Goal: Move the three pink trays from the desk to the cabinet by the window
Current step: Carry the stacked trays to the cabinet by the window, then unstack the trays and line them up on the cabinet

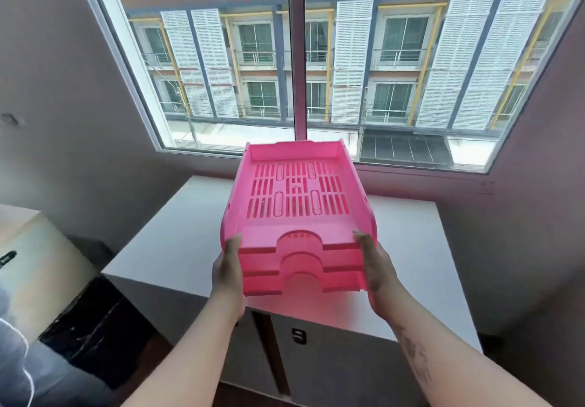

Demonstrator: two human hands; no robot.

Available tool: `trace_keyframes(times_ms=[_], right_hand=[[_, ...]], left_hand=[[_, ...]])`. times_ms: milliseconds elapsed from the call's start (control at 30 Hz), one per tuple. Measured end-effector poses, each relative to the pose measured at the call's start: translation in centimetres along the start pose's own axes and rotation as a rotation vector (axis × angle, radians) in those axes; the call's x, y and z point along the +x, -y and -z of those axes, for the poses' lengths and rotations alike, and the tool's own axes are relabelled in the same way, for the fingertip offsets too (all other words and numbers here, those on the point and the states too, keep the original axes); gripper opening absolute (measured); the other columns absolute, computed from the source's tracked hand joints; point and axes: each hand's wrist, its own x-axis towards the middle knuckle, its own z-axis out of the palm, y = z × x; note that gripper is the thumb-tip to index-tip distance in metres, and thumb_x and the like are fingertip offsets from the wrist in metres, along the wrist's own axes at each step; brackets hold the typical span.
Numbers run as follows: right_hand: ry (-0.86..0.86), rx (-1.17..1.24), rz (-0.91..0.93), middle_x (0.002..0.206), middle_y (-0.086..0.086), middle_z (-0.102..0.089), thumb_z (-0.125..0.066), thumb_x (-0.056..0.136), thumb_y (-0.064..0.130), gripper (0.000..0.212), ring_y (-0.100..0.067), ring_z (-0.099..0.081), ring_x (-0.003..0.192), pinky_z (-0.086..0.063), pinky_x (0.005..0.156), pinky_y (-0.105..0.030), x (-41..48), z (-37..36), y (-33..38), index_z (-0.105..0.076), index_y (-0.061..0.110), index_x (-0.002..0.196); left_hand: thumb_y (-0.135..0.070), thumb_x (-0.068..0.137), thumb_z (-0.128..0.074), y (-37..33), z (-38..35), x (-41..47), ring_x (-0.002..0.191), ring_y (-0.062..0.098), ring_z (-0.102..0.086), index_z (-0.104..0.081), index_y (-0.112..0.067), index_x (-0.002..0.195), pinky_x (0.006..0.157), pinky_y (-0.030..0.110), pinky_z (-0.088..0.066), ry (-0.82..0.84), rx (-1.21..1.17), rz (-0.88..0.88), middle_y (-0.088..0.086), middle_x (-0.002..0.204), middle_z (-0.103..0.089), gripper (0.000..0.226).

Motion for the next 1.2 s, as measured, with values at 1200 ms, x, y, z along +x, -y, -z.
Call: trace_keyframes(times_ms=[1200], right_hand=[[-0.216,-0.309,0.219,0.111,-0.006,-0.075,-0.069,0.087,0.011,0.032,-0.020,-0.070,0.095,-0.055,0.091,-0.032,4.0,-15.5,9.0,-0.069,0.006,0.119]], left_hand=[[-0.017,0.098,-0.049,-12.4,11.1,8.6,0.072,0.019,-0.066,-0.070,-0.024,0.100,0.063,0.030,-0.053,-0.310,0.478,-0.475,-0.001,0.083,-0.070,0.022]])
